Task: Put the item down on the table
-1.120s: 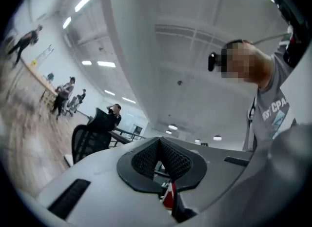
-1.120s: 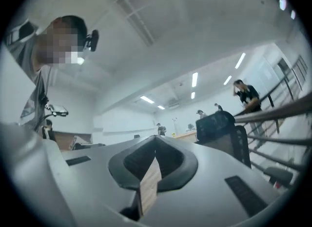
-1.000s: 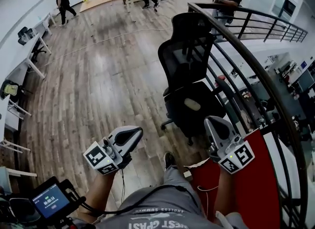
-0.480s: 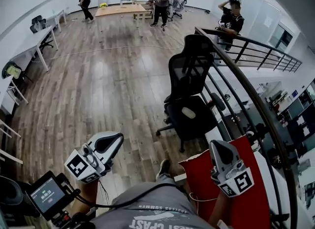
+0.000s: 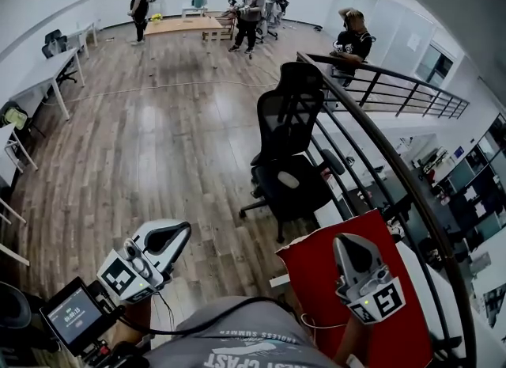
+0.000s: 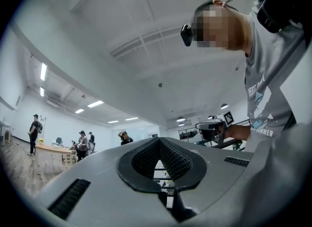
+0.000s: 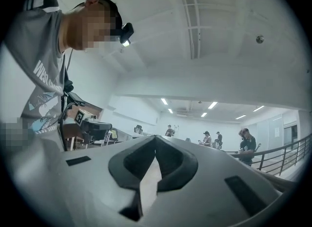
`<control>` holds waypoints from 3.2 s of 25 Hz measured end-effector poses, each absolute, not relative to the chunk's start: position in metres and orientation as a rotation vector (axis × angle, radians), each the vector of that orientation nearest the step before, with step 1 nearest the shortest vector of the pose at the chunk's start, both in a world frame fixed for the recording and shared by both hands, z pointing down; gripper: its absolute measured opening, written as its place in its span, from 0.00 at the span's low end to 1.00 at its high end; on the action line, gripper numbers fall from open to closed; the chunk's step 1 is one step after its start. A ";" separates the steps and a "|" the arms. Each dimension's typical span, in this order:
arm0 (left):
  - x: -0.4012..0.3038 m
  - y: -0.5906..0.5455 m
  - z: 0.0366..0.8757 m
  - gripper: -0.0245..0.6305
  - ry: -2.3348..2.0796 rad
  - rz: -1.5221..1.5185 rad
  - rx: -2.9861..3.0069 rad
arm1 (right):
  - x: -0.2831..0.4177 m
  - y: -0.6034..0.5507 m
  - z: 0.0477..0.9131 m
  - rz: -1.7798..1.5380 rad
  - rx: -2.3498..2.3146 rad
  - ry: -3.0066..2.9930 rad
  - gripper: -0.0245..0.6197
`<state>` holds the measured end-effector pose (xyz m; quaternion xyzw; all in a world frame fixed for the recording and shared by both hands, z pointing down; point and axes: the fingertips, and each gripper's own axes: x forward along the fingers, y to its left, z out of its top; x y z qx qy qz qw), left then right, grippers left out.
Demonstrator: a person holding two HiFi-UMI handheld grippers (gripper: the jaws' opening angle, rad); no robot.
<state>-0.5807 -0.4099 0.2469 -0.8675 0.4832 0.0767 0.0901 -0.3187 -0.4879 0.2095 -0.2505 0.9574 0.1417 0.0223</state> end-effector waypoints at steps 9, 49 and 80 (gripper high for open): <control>-0.468 -0.309 0.211 0.04 1.347 0.304 -2.552 | -0.223 -0.371 0.230 0.431 -0.711 2.983 0.04; -0.295 -0.051 0.301 0.04 1.594 0.131 -2.468 | -0.115 -0.102 0.323 0.159 -0.993 2.940 0.04; -0.226 0.283 0.274 0.04 1.650 0.250 -2.352 | -0.024 0.223 0.244 0.322 -0.846 2.927 0.04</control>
